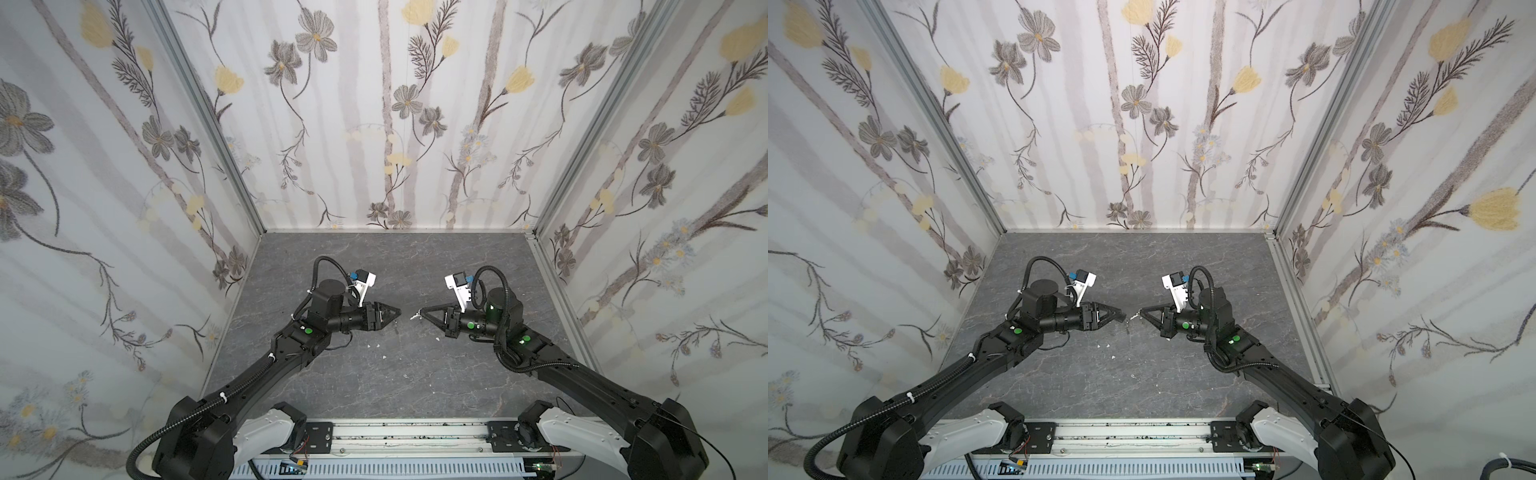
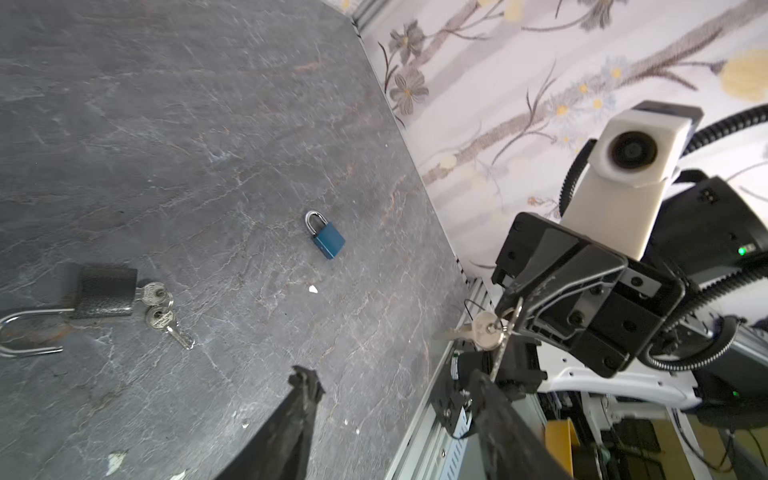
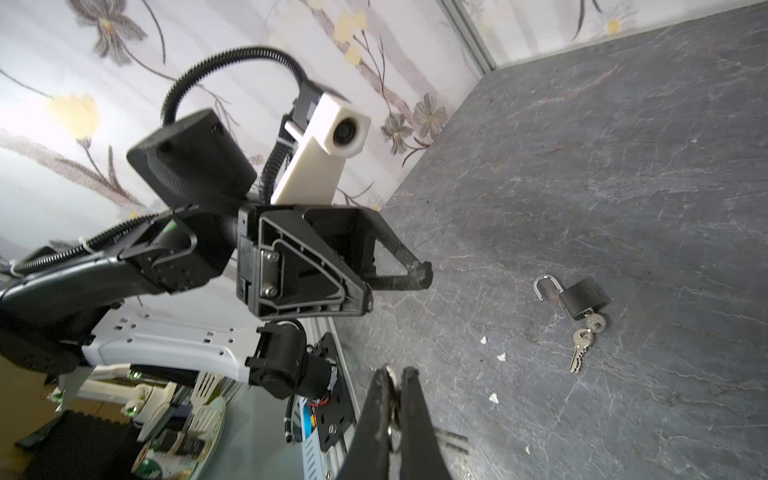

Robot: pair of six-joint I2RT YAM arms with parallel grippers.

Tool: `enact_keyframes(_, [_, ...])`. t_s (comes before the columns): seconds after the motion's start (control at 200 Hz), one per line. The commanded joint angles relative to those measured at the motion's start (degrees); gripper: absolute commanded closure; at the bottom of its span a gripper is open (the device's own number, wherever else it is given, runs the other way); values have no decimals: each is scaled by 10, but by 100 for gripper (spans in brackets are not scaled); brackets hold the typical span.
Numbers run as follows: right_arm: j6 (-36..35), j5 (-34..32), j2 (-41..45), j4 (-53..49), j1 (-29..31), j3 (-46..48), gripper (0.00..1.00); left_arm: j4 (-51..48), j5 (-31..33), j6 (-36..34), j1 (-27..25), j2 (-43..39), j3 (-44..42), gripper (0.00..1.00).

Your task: Unlock with the key

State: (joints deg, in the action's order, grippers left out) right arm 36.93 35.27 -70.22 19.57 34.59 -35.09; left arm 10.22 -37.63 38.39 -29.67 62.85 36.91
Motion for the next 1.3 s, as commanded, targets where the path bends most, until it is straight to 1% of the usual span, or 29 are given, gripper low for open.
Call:
enact_keyframes(0.0, [55,-59,-10,108,0,6,100,172,76,106,3,-6,-28,33])
enact_keyframes(0.095, [80,-70,-26,151,0,9,100,213,42,137,2,17,-15,33])
enact_keyframes(0.175, [102,-70,-39,185,1,12,100,294,4,182,2,46,-15,34])
enact_keyframes(0.285, [126,-66,-52,225,4,18,100,416,-20,239,1,84,-27,34])
enact_keyframes(0.34, [134,-65,-55,241,6,20,100,442,-29,254,0,101,-26,34])
enact_keyframes(0.415, [139,-71,-57,249,11,20,100,464,-38,266,-4,121,-21,37])
enact_keyframes(0.485, [142,-79,-59,252,13,20,100,488,-47,276,-10,133,-17,43])
enact_keyframes(0.57, [151,-90,-63,261,13,23,100,494,-54,280,-17,143,-7,50])
enact_keyframes(0.829, [164,-125,-64,271,12,28,100,523,-74,298,-29,162,-1,67])
enact_keyframes(0.884, [167,-130,-63,277,13,31,100,526,-78,300,-30,166,2,73])
enact_keyframes(0.929, [170,-133,-62,279,13,33,100,527,-81,302,-31,170,3,76])
enact_keyframes(1.059, [177,-142,-59,288,12,41,100,530,-86,307,-32,177,9,87])
enact_keyframes(1.164, [176,-133,-61,288,13,40,100,530,-87,308,-32,183,12,100])
enact_keyframes(1.294, [171,-114,-64,281,12,38,100,527,-88,306,-33,184,16,100])
